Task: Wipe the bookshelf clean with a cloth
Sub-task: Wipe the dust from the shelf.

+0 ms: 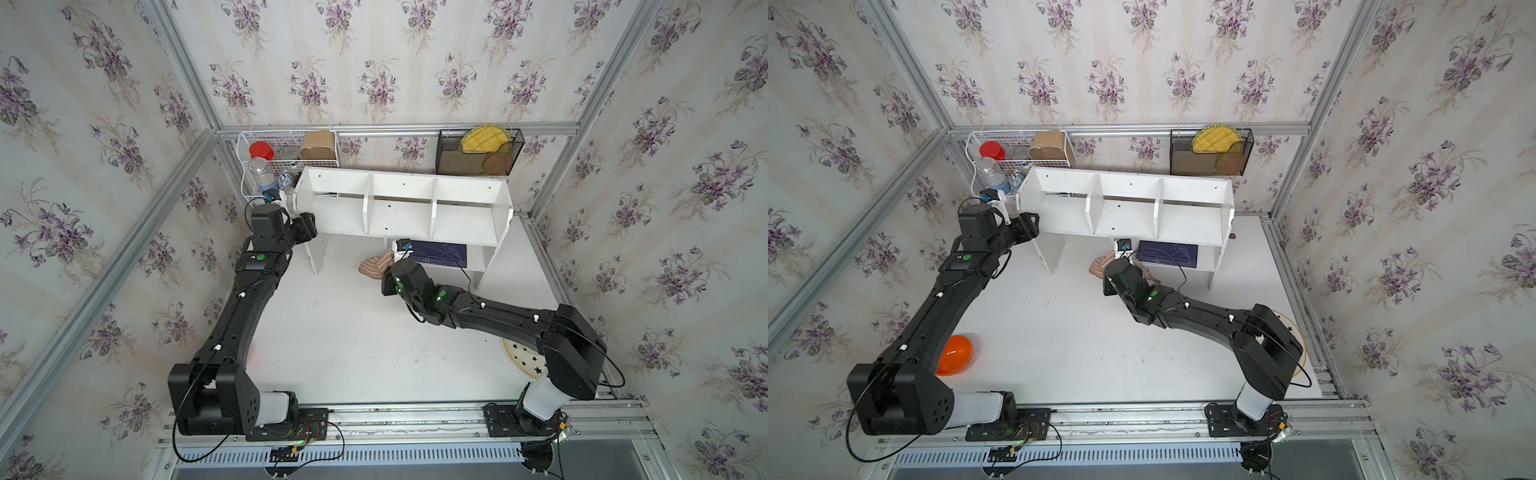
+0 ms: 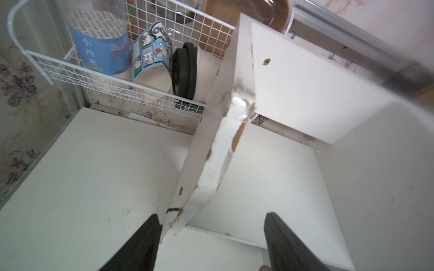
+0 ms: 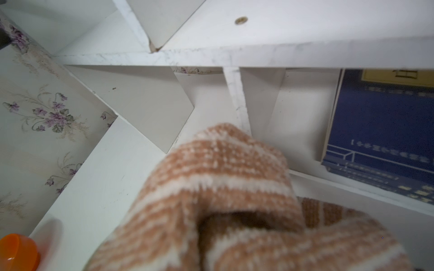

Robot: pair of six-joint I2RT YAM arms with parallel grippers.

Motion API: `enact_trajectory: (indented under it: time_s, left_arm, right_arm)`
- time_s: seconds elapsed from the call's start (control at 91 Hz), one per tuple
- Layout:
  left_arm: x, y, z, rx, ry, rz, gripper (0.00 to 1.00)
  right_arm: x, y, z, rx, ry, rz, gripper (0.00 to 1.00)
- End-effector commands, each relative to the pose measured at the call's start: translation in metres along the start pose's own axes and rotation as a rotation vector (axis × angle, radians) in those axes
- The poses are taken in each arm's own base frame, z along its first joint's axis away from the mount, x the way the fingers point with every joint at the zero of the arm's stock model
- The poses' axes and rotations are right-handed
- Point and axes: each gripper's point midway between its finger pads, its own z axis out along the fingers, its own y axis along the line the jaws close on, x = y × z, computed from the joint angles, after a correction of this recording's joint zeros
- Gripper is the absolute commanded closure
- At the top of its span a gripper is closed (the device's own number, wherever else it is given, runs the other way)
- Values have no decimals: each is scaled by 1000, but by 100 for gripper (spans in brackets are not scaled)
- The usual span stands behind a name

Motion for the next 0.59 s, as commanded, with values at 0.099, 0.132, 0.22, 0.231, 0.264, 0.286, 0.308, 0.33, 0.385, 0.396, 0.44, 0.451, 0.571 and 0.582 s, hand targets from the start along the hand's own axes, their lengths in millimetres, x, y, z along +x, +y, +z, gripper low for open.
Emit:
enact_trajectory:
  time_s: [0.099,0.132,0.22,0.231,0.264,0.286,0.308,0.33,0.385,0.396,0.44,0.451,0.571,0.582]
  left_arm:
    - [-6,-12,21,95,-38,39,61]
    - [-5,-11,22,97,-40,39,74]
    - [-1,-6,22,70,-43,37,100]
    - [-1,-6,21,64,-46,38,100]
    - [-1,-5,19,53,-49,44,100]
    - [1,-4,17,45,-50,50,100]
    - [4,-3,18,33,-46,56,100]
    - [-4,-5,7,29,-72,67,100]
    - [-5,-4,-6,5,-85,79,100]
    - [-4,-3,-8,-2,-83,79,100]
    - [-4,0,-20,-26,-88,86,100]
    - [-3,1,-23,-32,-87,89,100]
    - [7,5,-50,-63,-89,113,100]
    - [7,5,-52,-61,-91,115,100]
  right_arm:
    - [-6,13,-9,-68,-23,18,100]
    - [-5,13,-11,-72,-23,20,100]
    - [-4,10,-13,-73,-28,29,100]
    - [-4,10,-14,-73,-28,29,100]
    - [-5,10,-14,-71,-32,30,100]
    - [-6,10,-15,-70,-35,31,100]
    - [-6,9,-15,-68,-37,30,100]
    - [-7,9,-15,-66,-40,30,100]
    - [-13,10,-18,-64,-55,32,100]
    - [-14,10,-18,-65,-58,31,100]
    - [-19,10,-20,-69,-75,32,100]
    - [-20,10,-21,-71,-80,33,100]
    - [-42,18,-33,-107,-150,33,100]
    - [-44,19,-33,-109,-155,31,100]
